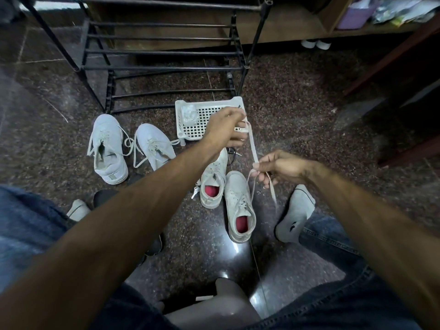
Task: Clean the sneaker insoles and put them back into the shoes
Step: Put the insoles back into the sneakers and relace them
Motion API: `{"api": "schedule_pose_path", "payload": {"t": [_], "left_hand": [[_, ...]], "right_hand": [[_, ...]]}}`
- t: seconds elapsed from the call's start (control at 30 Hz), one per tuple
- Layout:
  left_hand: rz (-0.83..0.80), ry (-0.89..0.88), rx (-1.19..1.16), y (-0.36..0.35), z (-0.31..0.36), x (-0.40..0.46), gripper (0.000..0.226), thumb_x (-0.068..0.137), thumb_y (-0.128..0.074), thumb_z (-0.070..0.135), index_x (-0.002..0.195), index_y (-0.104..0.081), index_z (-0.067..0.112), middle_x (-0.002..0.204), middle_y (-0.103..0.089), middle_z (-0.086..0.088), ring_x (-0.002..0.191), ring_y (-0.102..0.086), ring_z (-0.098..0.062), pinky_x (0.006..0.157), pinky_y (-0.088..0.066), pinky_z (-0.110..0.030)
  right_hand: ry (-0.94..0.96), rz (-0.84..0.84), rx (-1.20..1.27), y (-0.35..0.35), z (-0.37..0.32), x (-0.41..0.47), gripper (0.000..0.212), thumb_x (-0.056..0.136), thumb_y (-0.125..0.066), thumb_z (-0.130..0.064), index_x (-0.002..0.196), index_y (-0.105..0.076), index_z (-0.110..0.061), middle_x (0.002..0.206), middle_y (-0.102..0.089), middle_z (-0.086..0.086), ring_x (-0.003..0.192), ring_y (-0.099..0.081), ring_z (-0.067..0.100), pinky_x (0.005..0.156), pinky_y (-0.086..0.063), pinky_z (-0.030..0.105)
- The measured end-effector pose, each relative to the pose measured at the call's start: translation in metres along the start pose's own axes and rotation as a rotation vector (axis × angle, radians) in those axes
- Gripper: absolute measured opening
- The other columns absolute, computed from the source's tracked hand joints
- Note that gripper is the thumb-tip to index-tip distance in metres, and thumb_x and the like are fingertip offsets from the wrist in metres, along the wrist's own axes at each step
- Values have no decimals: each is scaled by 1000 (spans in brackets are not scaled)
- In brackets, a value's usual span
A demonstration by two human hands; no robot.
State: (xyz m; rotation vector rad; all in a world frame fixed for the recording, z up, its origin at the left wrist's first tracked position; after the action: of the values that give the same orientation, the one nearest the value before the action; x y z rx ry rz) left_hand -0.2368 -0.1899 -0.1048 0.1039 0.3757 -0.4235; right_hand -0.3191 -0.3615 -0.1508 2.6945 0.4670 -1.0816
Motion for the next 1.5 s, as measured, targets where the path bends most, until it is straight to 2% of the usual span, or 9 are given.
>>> {"api": "schedule_pose_path", "payload": {"t": [0.13,0.27,0.37,0.6,0.7,0.9,1.2,1.33,1.5], "left_hand": [[-12,48,539,-1,-52,-8,24,94,-55,23,115,-63,16,95,-66,1,78,-63,-12,79,-52,-32],[-436,192,621,-23,-98,-23,33,93,-53,9,125,-62,11,120,-64,-8,98,-65,-21,90,-51,-34],[-377,66,602,-38,-114,-22,51,92,-53,10,141,-43,14,136,-54,-10,121,-54,-25,99,-45,-33],[-338,-12,239,-13,-116,-14,11,92,-65,14,83,-69,8,65,-68,5,55,-57,0,63,-43,-16],[-351,2,675,26,-120,-3,29,94,-61,17,65,-64,15,59,-62,1,54,-56,-7,60,-46,-25],[-529,318,1608,99,-157,0,33,91,-53,21,118,-60,3,124,-60,-14,115,-58,-30,93,-49,-39],[-462,37,1390,21,-202,-21,42,91,-49,31,133,-51,28,133,-57,-4,116,-58,-29,92,-50,-41],[-300,-13,1169,-16,-208,-29,50,95,-47,26,144,-39,24,140,-48,-6,116,-56,-36,89,-48,-45],[-224,49,1132,-26,-219,-28,25,95,-47,24,102,-67,12,108,-65,-12,98,-64,-33,78,-52,-41]], "right_hand": [[41,161,151,-3,4,4,28,90,-63,-20,90,-66,7,55,-56,5,45,-49,16,50,-52,29],[7,249,187,-6,9,12,31,90,-66,-21,88,-67,9,47,-46,3,40,-40,14,42,-46,24],[-106,222,94,-9,12,14,28,95,-60,-28,84,-64,-2,47,-39,-3,40,-33,9,42,-43,23],[-65,29,28,-8,13,15,24,94,-59,-33,81,-67,-13,49,-41,-4,36,-30,8,38,-28,20],[-68,245,-330,7,25,20,21,92,-64,-28,84,-67,-9,63,-58,0,56,-57,18,58,-54,34],[-287,660,-1247,40,55,8,23,90,-60,-29,105,-67,-13,106,-70,10,97,-67,31,76,-46,31],[-91,144,-1036,-18,114,60,48,87,-55,-18,133,-51,-30,141,-50,3,125,-50,28,100,-43,37],[-46,249,-955,-50,125,78,28,82,-58,-31,109,-61,-24,113,-66,8,105,-62,33,85,-51,38],[-20,314,-963,-47,129,77,15,84,-57,-33,89,-63,-20,103,-68,11,98,-64,34,75,-46,33]]}}
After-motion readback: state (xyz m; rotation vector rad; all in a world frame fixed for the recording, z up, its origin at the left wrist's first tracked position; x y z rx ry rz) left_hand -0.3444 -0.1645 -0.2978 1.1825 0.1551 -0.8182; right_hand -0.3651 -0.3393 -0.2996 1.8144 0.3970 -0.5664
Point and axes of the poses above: each hand's wrist, its own x-axis towards the middle knuckle, its own y-axis out of the back of the hand, z = x × y, the point moved 1 cm from there along x, towards the middle knuckle
